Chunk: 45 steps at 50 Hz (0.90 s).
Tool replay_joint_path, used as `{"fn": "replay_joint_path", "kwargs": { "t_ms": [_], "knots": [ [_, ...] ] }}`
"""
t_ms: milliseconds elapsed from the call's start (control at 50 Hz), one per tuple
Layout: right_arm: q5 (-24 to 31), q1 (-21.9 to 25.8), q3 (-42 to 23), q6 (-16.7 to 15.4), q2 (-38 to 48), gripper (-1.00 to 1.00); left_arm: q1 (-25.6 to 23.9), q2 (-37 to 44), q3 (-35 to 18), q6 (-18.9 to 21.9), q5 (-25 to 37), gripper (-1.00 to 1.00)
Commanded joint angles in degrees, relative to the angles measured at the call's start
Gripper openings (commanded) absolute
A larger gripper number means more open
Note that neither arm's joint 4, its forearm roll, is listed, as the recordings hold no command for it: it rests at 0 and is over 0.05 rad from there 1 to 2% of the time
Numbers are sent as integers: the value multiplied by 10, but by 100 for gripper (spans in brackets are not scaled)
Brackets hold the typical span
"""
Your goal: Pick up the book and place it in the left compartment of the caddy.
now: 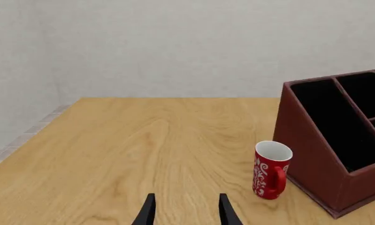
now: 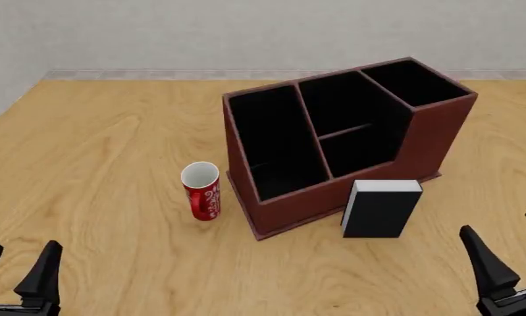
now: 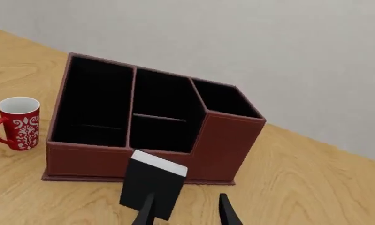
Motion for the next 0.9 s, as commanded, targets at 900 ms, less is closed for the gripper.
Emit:
{"fn": "replay_joint_path", "kwargs": {
  "t_ms": [900],
  "knots": [
    [194,85,-251,-292,344,100,0,0,0,0,0,100]
  ]
}}
